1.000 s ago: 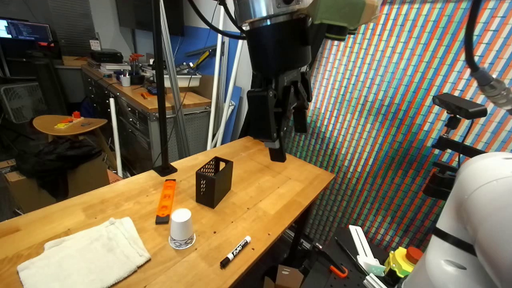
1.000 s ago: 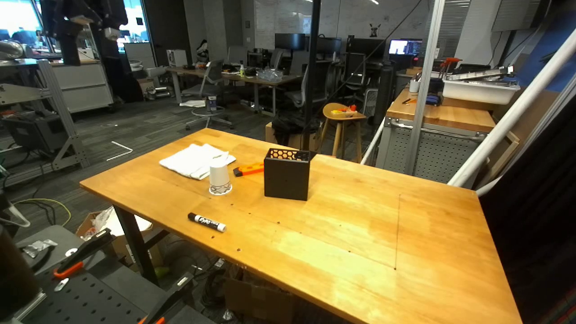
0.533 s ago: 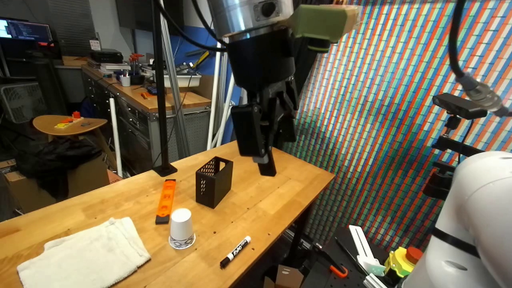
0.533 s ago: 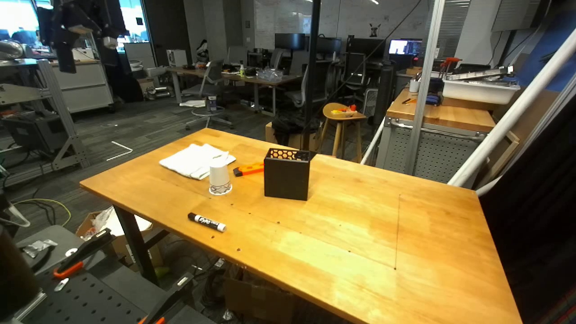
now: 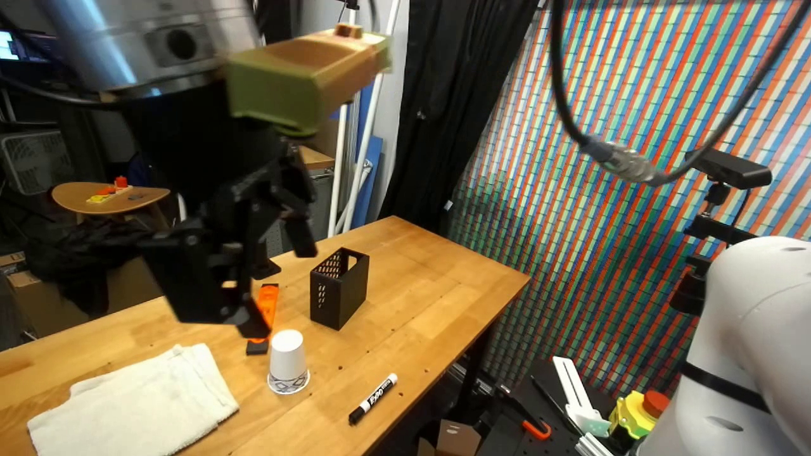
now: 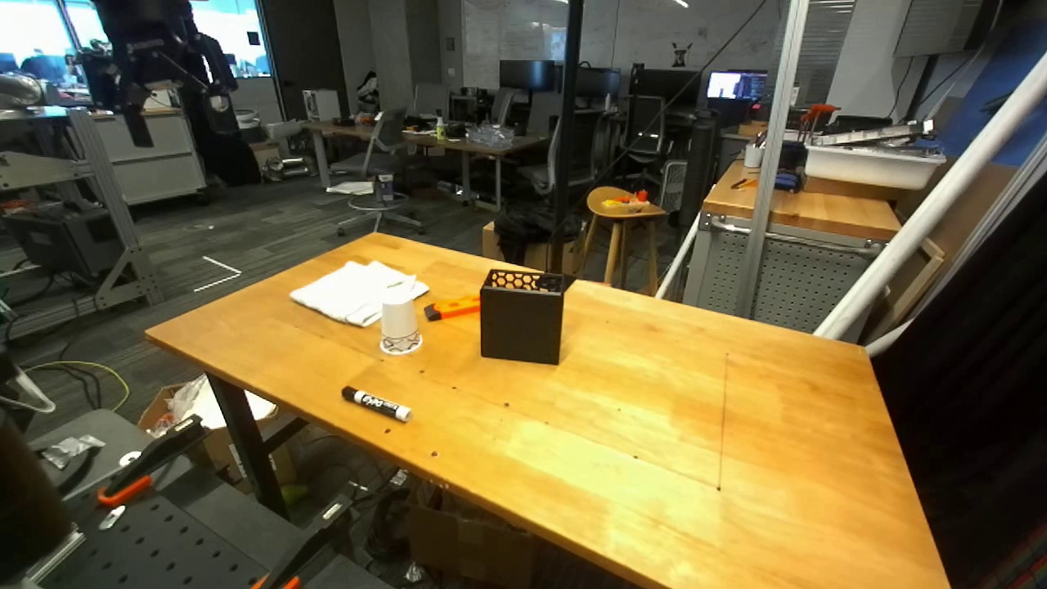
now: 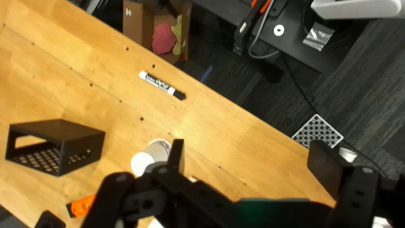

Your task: Put the white towel in the black box

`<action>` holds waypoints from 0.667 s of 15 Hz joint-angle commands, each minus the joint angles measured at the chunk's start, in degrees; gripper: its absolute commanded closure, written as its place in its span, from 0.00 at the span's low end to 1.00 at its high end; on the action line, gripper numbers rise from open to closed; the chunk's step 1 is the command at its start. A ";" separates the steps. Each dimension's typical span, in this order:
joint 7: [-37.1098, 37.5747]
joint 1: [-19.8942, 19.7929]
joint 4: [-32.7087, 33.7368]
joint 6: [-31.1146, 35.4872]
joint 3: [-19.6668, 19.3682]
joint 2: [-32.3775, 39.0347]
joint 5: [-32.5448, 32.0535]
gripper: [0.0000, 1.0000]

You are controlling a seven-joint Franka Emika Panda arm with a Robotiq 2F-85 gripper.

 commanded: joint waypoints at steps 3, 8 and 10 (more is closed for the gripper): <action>-4.28 2.37 18.12 6.91 -0.53 20.07 -12.23 0.00; -10.31 2.84 28.89 16.16 -4.48 32.06 -17.20 0.00; -13.03 3.05 31.25 20.00 -5.71 36.13 -16.35 0.00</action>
